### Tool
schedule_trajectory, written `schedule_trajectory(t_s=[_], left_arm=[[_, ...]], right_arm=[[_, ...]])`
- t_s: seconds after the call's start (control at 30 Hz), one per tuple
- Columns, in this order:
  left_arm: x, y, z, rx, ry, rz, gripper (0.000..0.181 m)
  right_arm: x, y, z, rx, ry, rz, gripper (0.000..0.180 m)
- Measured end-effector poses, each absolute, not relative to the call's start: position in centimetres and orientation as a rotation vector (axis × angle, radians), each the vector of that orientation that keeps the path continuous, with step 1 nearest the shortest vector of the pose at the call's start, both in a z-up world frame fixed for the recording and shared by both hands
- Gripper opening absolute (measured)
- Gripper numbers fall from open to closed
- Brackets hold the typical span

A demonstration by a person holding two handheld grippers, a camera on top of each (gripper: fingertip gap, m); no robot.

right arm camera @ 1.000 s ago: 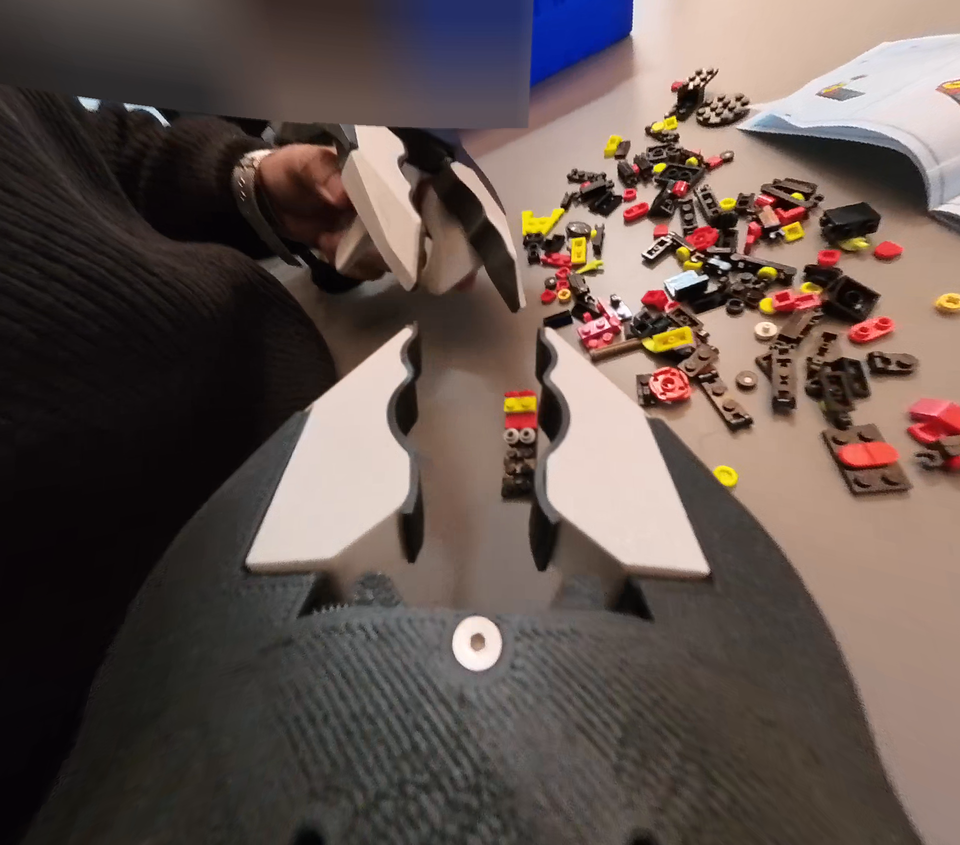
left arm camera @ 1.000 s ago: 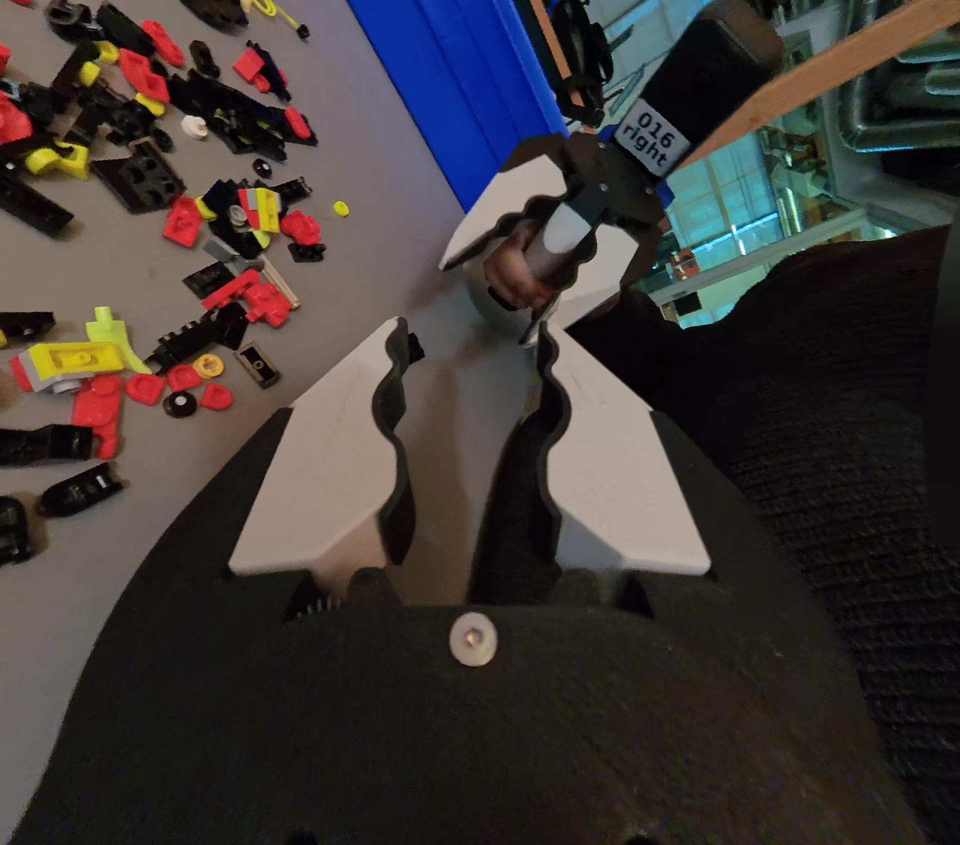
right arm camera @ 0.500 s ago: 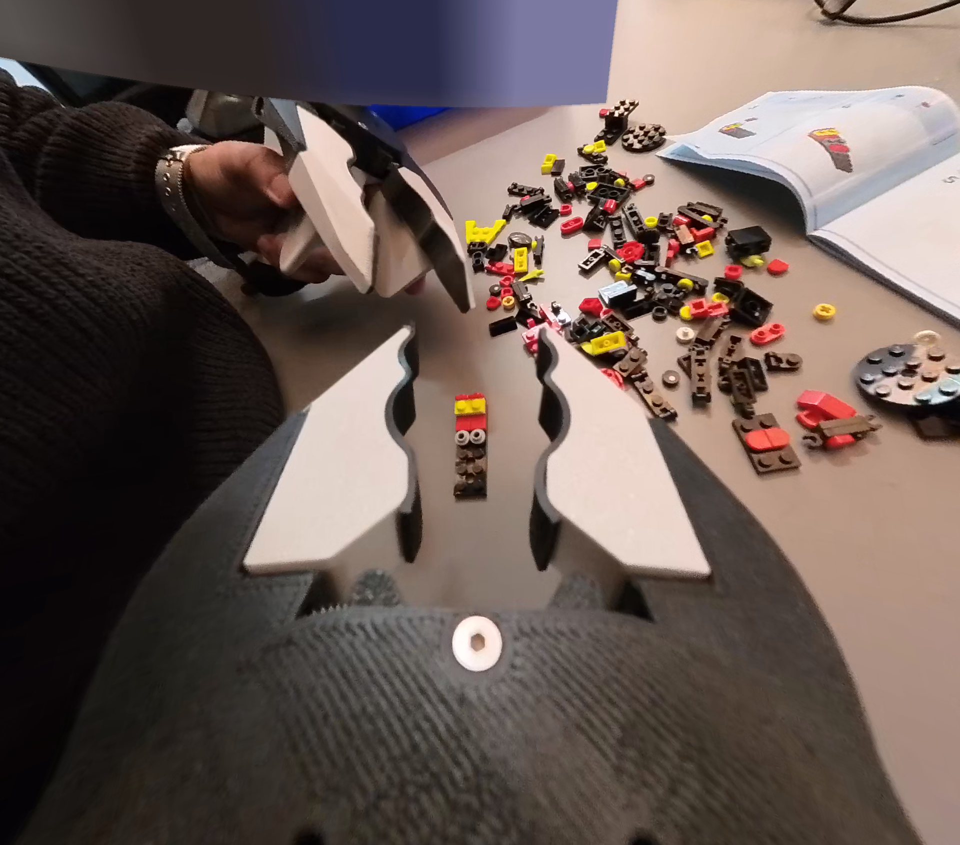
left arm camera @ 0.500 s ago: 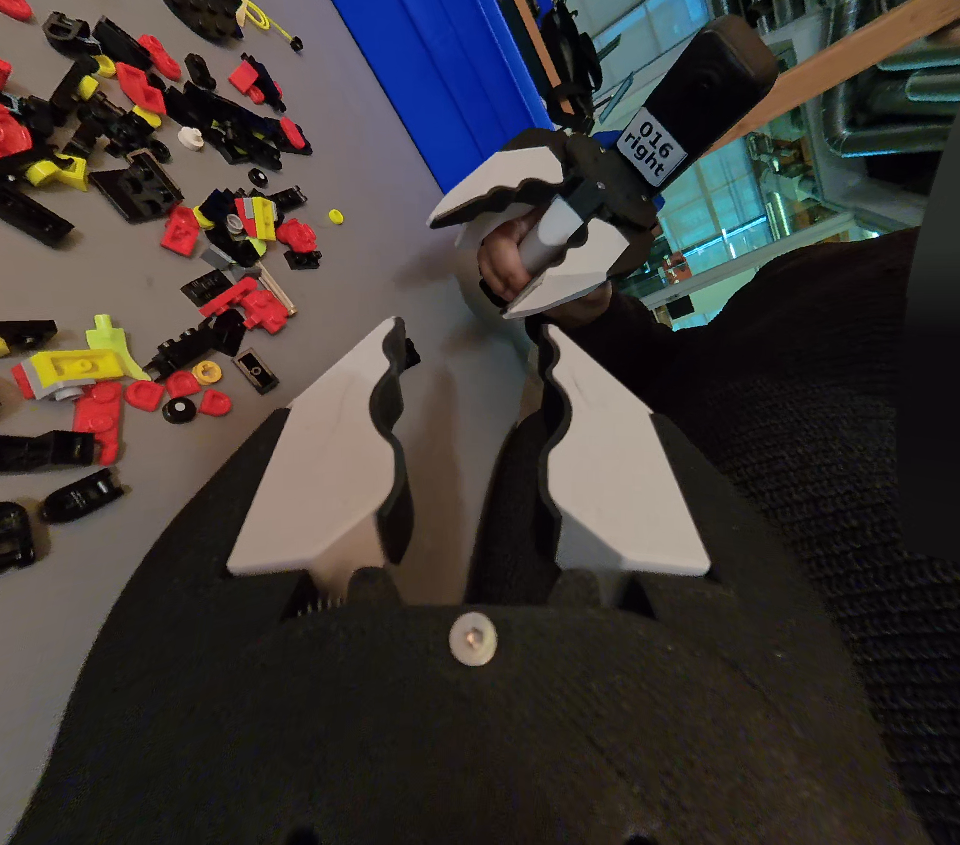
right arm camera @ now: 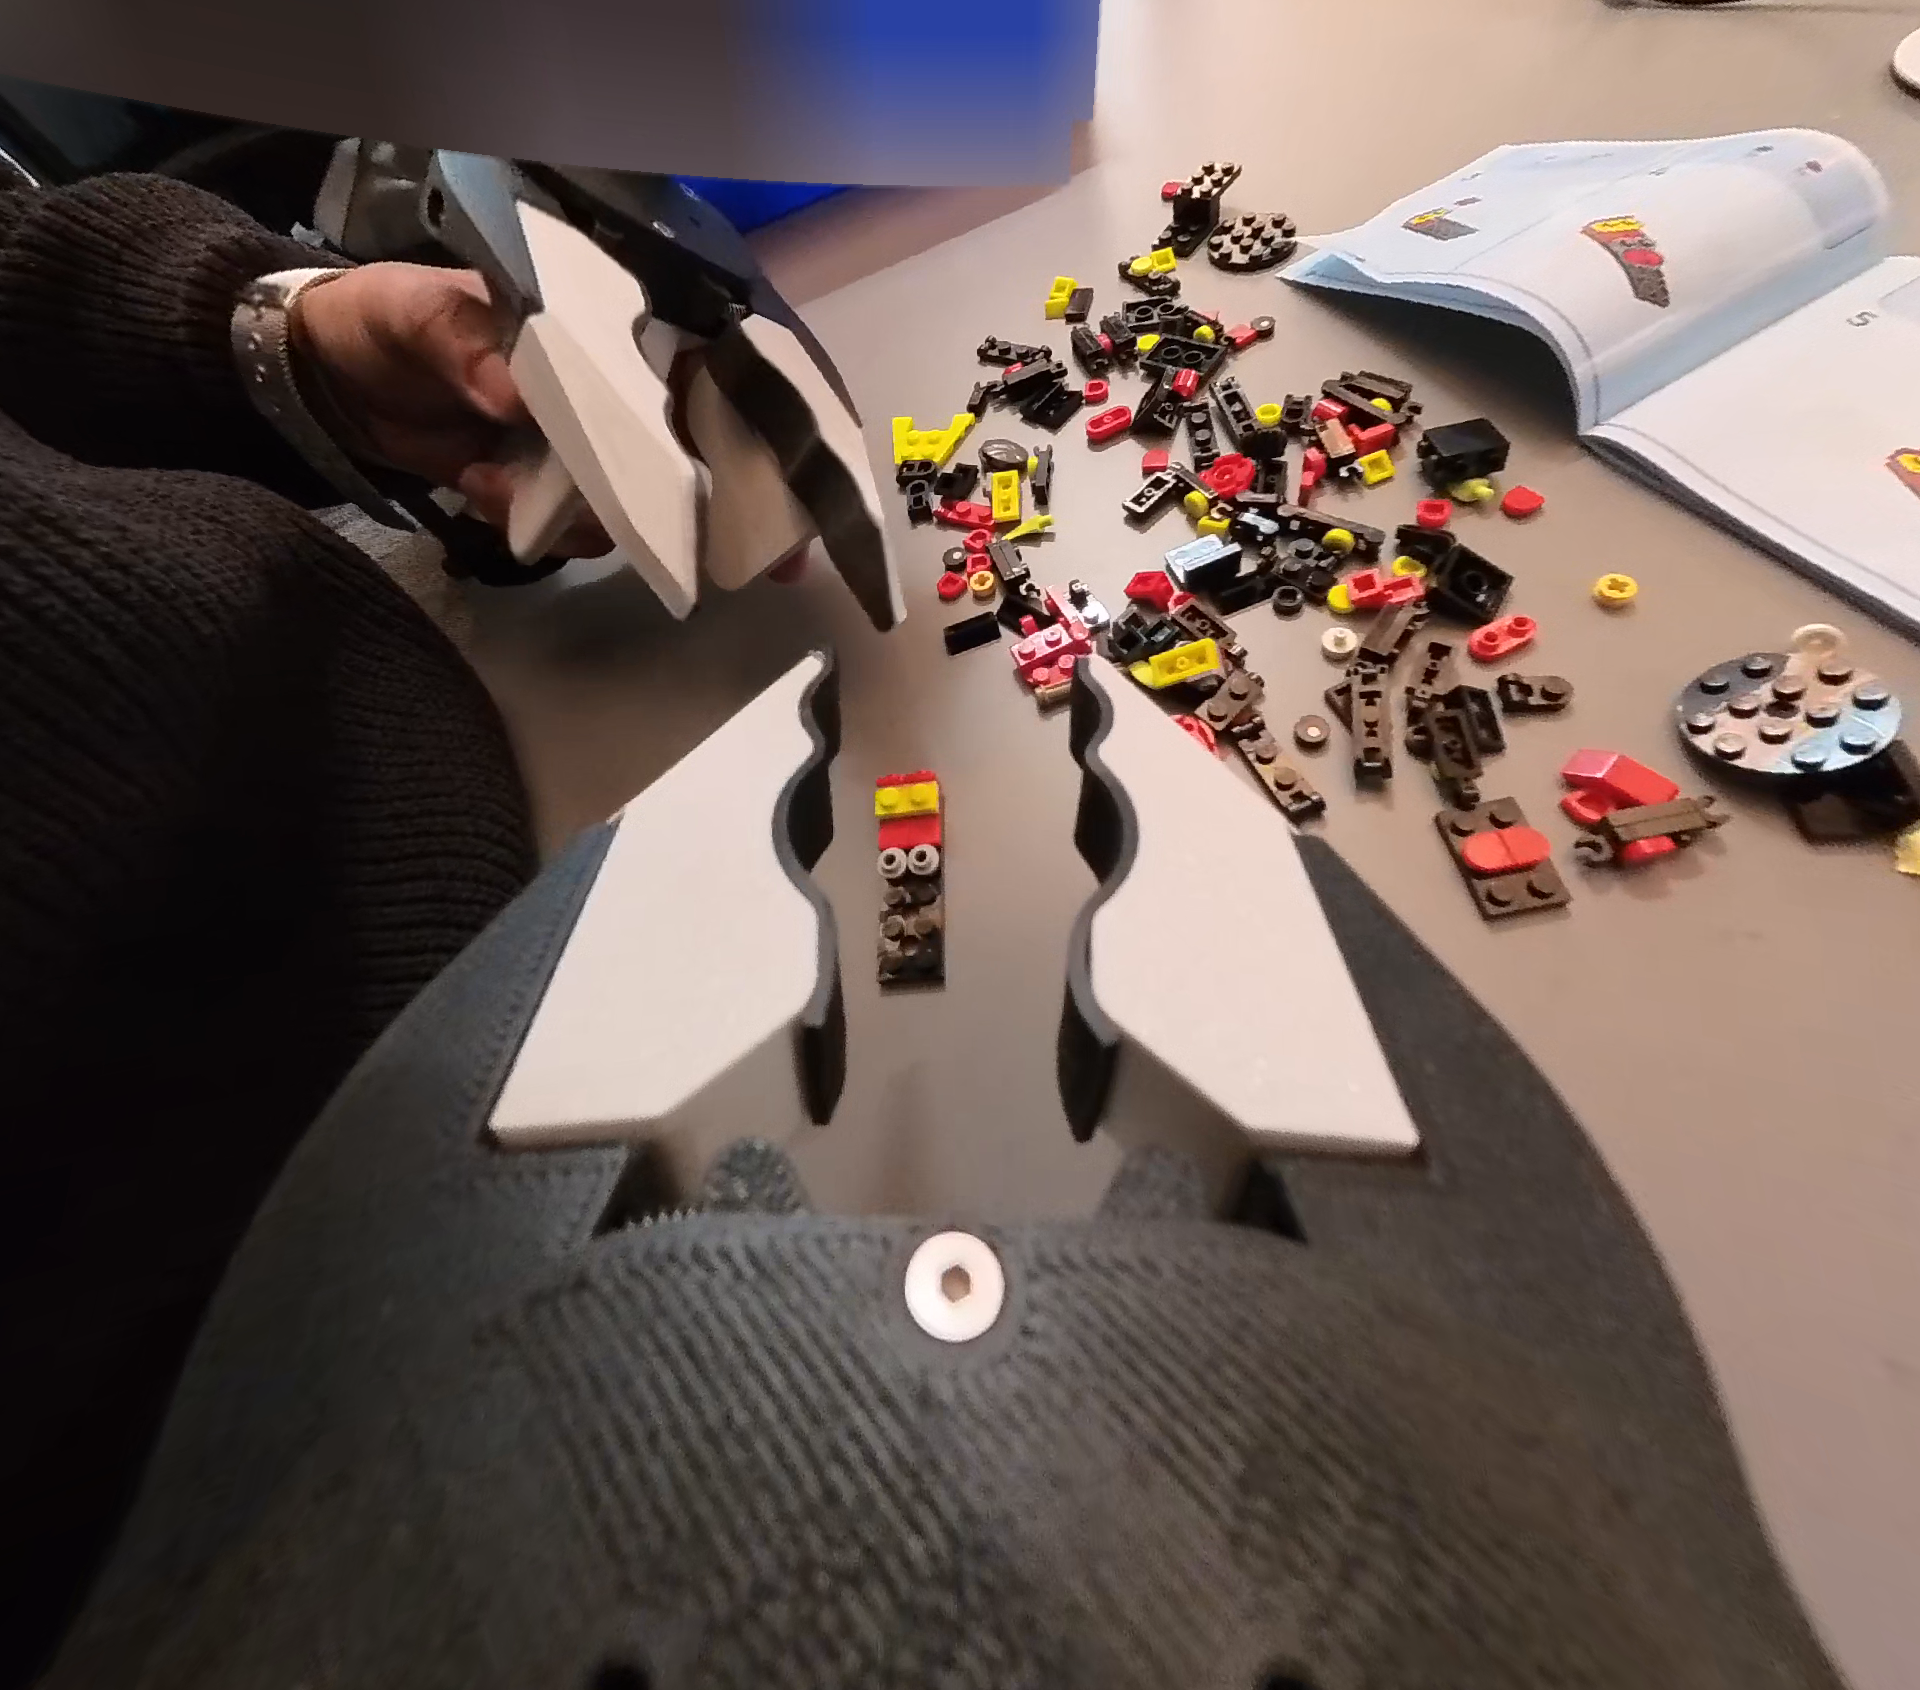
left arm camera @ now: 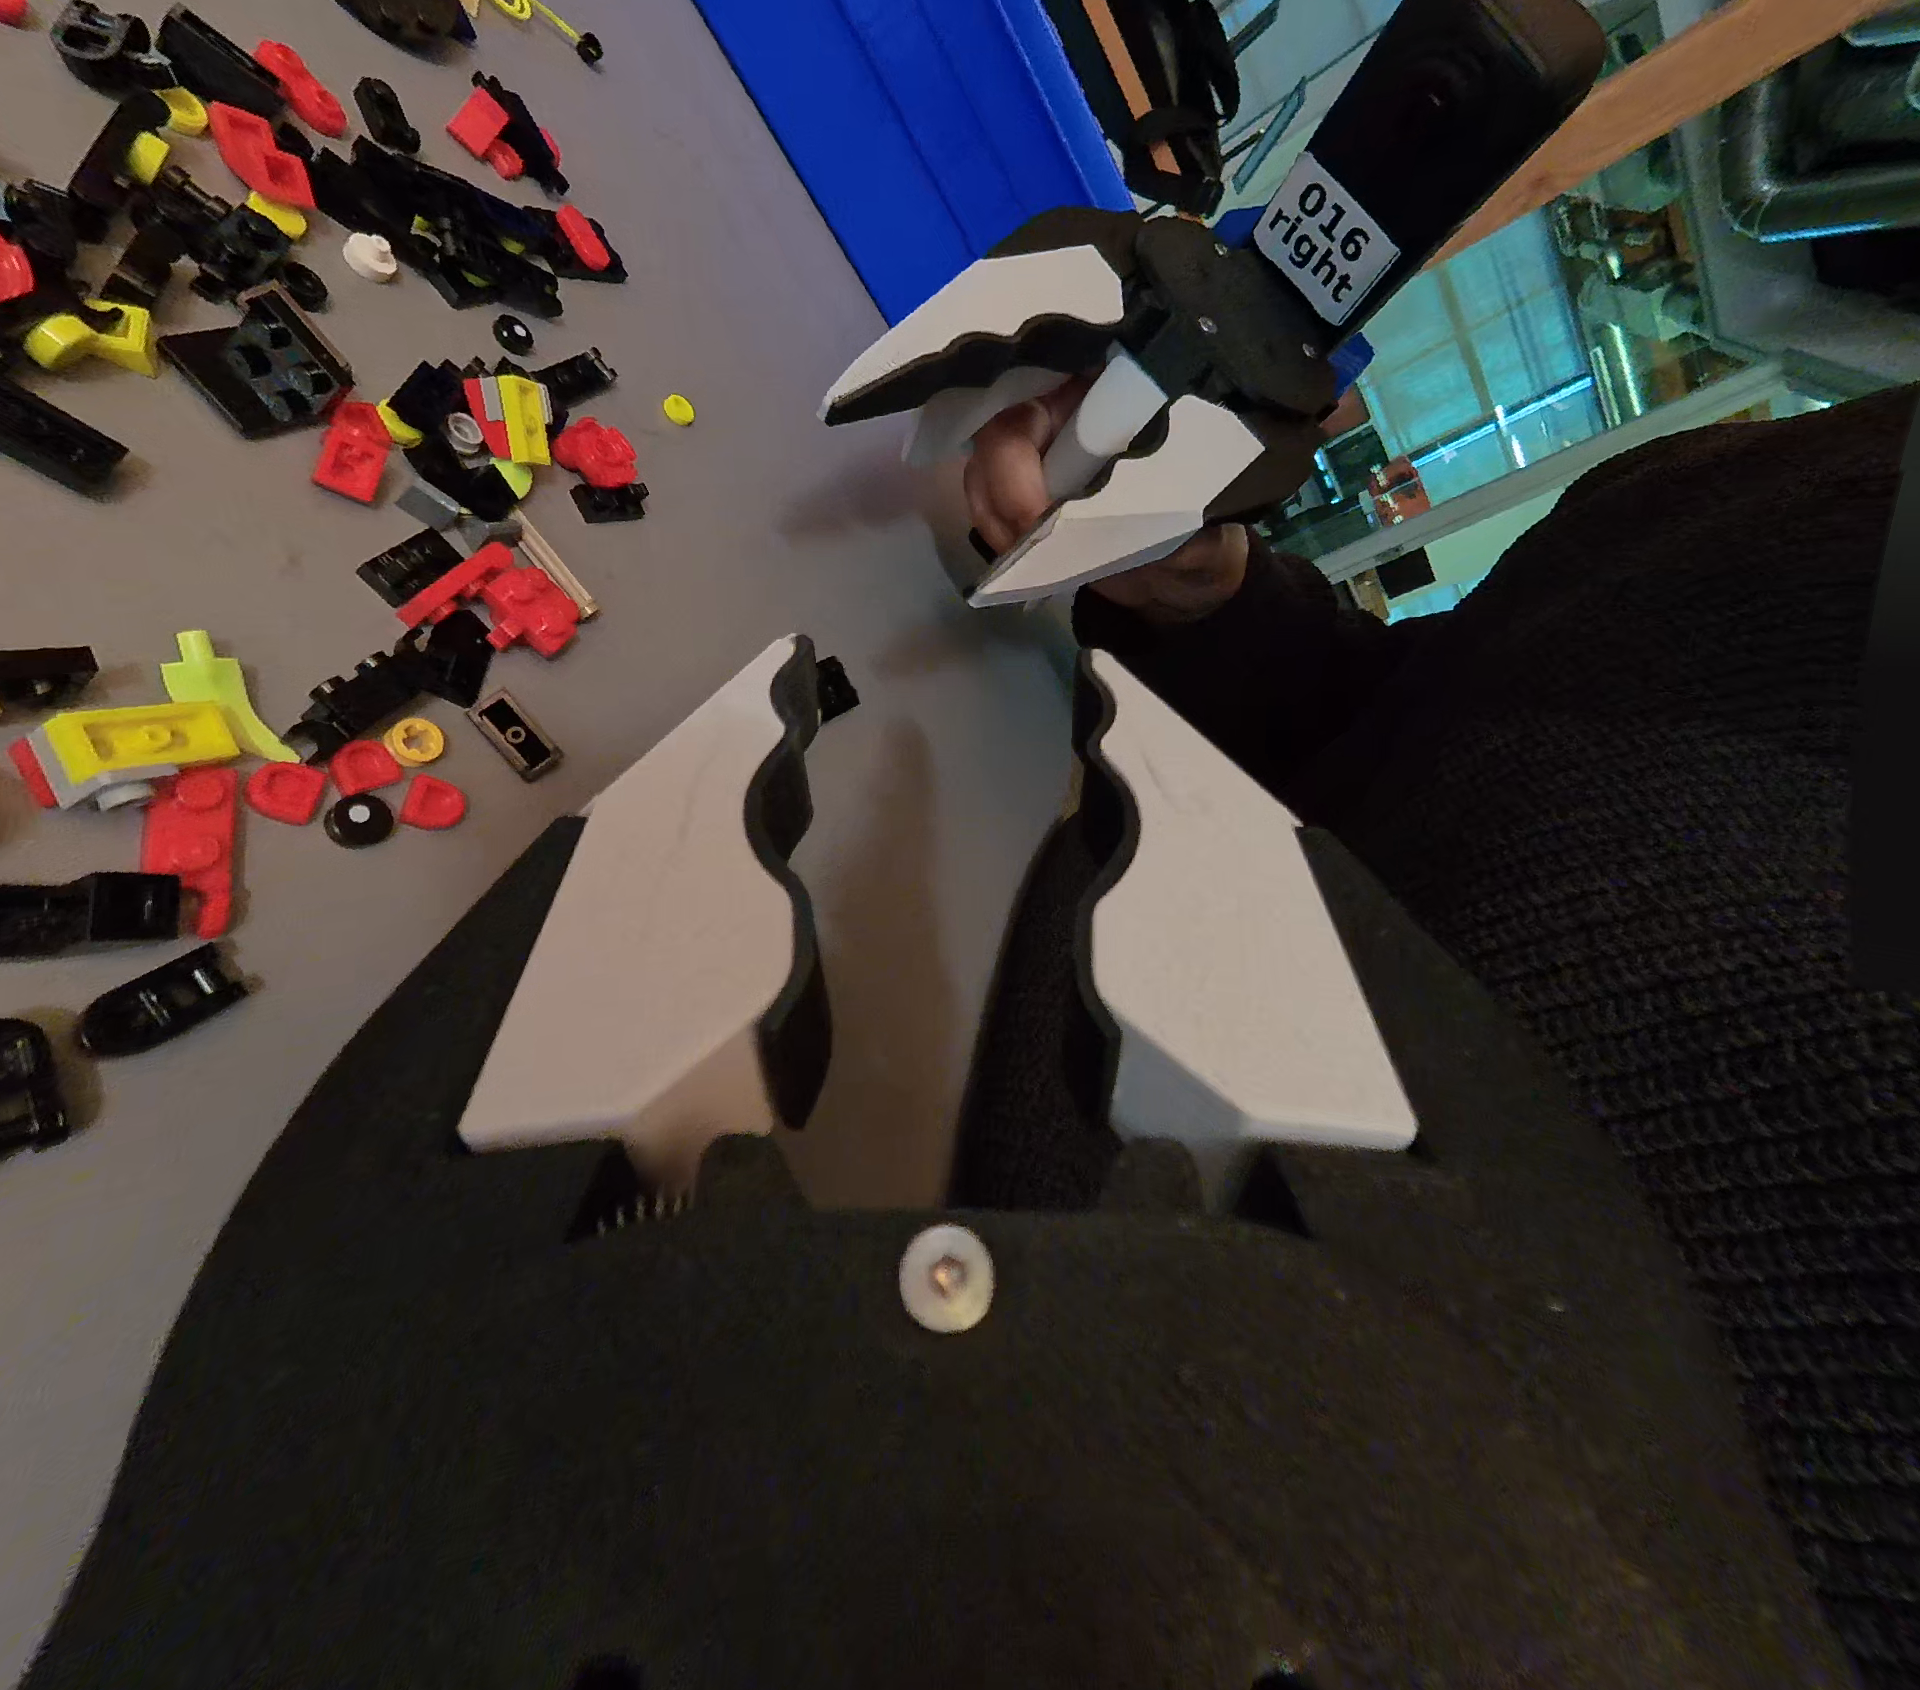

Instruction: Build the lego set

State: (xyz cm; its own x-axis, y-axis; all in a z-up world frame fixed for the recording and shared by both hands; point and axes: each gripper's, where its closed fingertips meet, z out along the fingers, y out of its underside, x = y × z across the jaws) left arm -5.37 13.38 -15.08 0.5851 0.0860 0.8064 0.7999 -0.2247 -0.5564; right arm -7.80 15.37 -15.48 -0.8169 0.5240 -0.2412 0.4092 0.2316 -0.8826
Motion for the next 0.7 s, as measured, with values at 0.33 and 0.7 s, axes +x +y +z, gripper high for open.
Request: schedule_trajectory(t_s=[0.33, 0.7], left_arm=[[-7.7, 11.1, -20.3, -2.184, -0.625, -0.118, 0.025], [-9.8, 9.2, -21.4, -2.285, -0.642, 0.13, 0.017]], right_arm=[[-7.9, 15.5, -15.4, -0.912, -2.373, 1.643, 0.042], [-7.5, 15.4, -14.8, -0.885, -2.362, 1.643, 0.04]])
